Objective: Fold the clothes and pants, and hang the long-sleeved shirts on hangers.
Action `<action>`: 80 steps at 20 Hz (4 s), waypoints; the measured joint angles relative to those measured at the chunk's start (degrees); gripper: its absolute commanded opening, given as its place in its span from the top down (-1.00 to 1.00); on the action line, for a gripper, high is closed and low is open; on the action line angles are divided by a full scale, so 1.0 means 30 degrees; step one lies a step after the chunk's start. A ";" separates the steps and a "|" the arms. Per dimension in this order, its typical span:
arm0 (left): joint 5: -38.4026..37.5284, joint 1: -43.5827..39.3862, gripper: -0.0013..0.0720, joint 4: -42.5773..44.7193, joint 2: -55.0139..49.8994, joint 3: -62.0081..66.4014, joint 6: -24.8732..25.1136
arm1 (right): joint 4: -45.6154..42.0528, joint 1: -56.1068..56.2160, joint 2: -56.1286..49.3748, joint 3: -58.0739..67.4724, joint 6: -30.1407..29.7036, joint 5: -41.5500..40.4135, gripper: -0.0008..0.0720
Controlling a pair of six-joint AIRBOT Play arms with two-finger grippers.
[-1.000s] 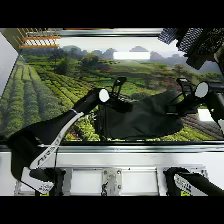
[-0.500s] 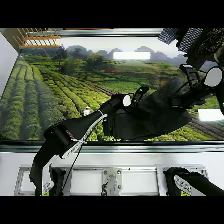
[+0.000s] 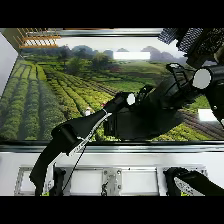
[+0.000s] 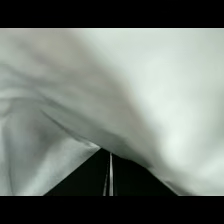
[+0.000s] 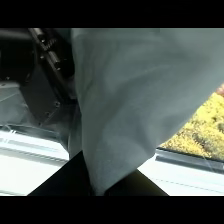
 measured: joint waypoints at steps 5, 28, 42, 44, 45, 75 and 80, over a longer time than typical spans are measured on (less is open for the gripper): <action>-0.1821 0.1851 0.94 0.0138 0.0488 0.1253 -0.0124 | 0.0000 0.0852 0.0000 0.0000 0.0131 -0.0095 0.93; -0.2477 1.4593 0.94 0.4153 1.5008 -1.0360 -0.0036 | 0.7482 1.3406 -0.7541 0.1989 -0.5224 -1.3784 -0.98; -0.0452 1.1803 0.94 0.4102 1.8782 -1.7180 -0.0051 | 0.9697 -0.1829 -0.2011 -0.8772 -0.5880 -1.1213 -0.99; 0.0066 1.1249 0.94 0.4080 1.8819 -1.7354 -0.0058 | 1.1868 -0.3264 -0.2732 -0.9828 -0.6951 -1.1060 -0.99; 0.0248 1.1074 0.94 0.4080 1.8833 -1.7405 -0.0073 | 1.2910 -0.3665 -0.3235 -1.0149 -0.7526 -1.1132 -0.99; 0.1479 0.8247 0.94 0.3963 1.8855 -1.7529 -0.1231 | 0.8473 -1.9839 -0.0109 -0.9136 -0.4437 -1.3865 0.93; 0.1610 0.7839 0.94 0.3985 1.8855 -1.7529 -0.1639 | 0.7410 -2.3984 0.0692 -1.0761 -0.0284 -1.4353 0.93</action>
